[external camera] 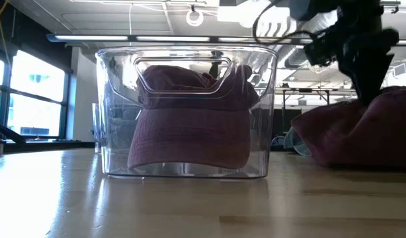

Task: Pick & Place hat
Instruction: Put the red cap into the bottom transparent bin

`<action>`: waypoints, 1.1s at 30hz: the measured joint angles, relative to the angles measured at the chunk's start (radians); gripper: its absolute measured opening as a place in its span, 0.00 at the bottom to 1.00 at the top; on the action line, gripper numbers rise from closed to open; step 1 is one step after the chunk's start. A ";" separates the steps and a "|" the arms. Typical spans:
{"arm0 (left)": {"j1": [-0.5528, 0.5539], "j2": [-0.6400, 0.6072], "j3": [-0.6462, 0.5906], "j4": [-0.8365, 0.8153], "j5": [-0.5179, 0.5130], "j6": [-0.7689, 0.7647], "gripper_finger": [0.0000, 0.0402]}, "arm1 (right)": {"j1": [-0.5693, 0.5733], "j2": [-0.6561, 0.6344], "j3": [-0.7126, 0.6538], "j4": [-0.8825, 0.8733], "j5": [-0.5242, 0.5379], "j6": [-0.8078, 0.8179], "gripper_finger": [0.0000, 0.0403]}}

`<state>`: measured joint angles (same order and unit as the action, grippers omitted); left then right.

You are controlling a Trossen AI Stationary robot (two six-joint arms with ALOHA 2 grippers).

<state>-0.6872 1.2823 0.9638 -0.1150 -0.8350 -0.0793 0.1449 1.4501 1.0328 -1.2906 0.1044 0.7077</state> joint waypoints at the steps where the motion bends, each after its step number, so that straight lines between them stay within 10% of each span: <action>1: 0.000 0.000 0.000 0.000 0.000 0.000 0.00 | 0.000 -0.020 0.000 0.000 -0.016 0.017 0.55; 16: 0.000 0.000 0.000 0.000 0.013 0.000 0.00 | 0.107 -0.167 0.000 0.292 -0.067 -0.034 0.54; 28: 0.000 0.000 0.000 -0.008 0.022 -0.003 0.00 | 0.342 -0.023 0.000 0.486 -0.220 0.062 0.03; 33: 0.000 0.000 0.000 -0.007 0.023 -0.004 0.00 | 0.327 0.093 0.000 0.361 -0.155 0.052 0.06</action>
<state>-0.6869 1.2823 0.9638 -0.1223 -0.8124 -0.0830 0.4716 1.5432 1.0328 -0.9300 -0.0511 0.7599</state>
